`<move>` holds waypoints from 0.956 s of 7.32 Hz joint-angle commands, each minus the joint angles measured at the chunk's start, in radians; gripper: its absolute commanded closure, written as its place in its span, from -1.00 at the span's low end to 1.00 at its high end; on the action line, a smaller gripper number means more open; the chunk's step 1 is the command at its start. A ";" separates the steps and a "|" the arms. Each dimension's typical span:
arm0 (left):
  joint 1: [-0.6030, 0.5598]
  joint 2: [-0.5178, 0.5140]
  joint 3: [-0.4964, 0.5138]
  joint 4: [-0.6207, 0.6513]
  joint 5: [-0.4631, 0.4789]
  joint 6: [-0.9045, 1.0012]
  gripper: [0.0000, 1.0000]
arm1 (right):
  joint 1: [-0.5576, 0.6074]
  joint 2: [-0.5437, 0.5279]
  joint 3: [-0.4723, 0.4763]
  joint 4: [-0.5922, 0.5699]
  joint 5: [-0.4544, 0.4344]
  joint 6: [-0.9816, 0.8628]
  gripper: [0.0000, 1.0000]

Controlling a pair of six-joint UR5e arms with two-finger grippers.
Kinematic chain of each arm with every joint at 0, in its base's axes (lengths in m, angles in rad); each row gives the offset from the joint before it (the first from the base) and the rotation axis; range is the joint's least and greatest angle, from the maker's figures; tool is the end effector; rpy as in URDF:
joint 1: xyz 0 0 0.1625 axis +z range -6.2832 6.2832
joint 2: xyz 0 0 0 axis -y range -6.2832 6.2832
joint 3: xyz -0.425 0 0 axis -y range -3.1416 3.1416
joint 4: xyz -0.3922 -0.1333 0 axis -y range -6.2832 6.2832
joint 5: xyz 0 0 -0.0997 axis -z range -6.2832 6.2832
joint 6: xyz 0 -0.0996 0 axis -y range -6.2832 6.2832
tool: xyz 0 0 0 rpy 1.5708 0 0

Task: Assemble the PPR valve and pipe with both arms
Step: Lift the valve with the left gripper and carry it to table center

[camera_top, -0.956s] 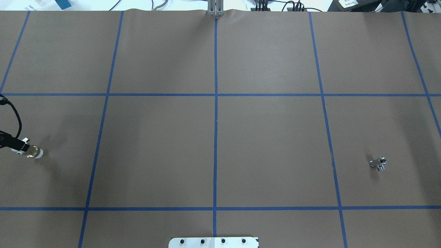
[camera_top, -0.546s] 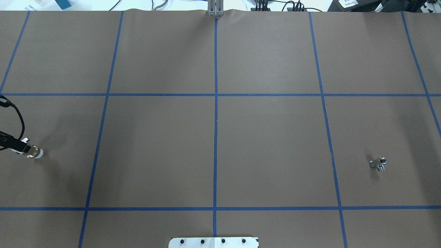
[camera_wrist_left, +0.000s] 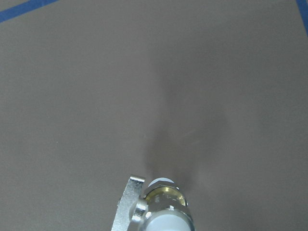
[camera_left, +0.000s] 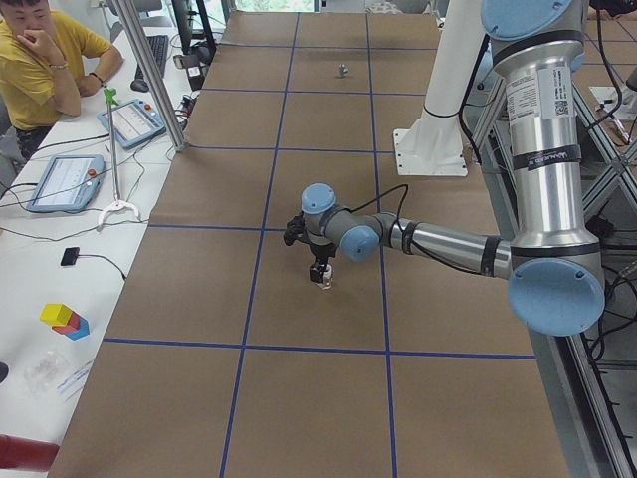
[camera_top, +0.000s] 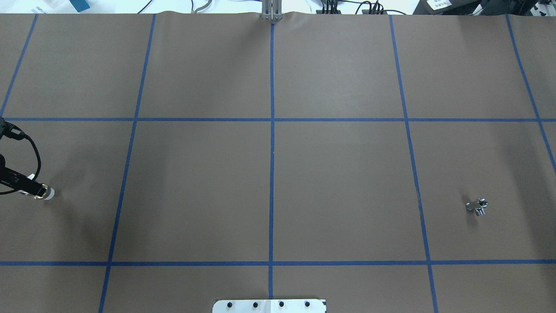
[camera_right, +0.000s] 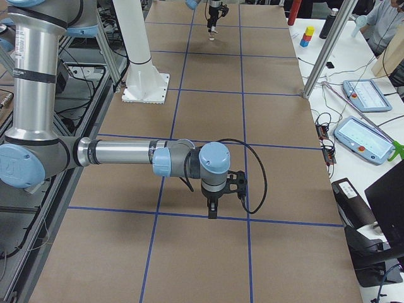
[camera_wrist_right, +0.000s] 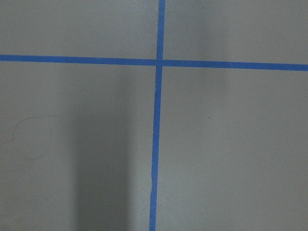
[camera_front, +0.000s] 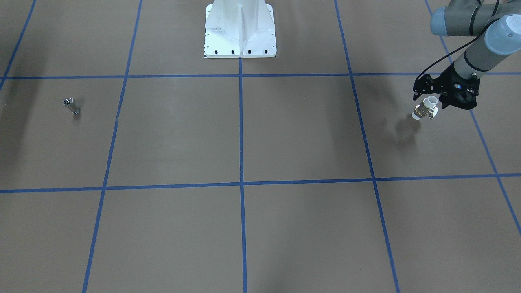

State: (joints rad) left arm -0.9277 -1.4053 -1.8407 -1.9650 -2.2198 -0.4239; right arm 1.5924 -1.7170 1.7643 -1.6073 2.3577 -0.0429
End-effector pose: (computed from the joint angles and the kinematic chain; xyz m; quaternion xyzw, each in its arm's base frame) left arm 0.2087 -0.4004 0.5628 0.0442 0.3850 0.1787 0.9044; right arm 0.0720 -0.4288 0.6337 0.0173 -0.3830 -0.0119 0.9235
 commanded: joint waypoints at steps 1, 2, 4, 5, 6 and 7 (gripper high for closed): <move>0.006 -0.014 0.024 0.000 0.000 0.000 -0.97 | 0.000 0.000 0.001 0.001 0.000 0.000 -1.00; 0.006 -0.014 0.024 0.000 -0.001 -0.001 -0.88 | 0.000 0.000 0.001 0.001 0.000 0.000 -1.00; 0.007 -0.024 0.038 0.000 -0.001 0.000 -0.63 | 0.000 0.000 0.001 0.001 0.000 0.000 -1.00; 0.006 -0.024 0.037 0.000 -0.001 -0.001 -0.21 | 0.000 0.000 0.001 0.003 0.000 0.000 -1.00; 0.006 -0.024 0.034 0.000 -0.001 -0.001 0.26 | 0.000 0.000 0.001 0.001 0.000 0.000 -1.00; 0.004 -0.023 0.028 0.000 -0.001 -0.003 0.76 | 0.000 0.000 0.001 0.003 0.000 0.000 -1.00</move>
State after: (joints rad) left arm -0.9223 -1.4288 -1.8074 -1.9650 -2.2210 -0.4250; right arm 1.5922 -1.7165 1.7656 -1.6054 2.3578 -0.0429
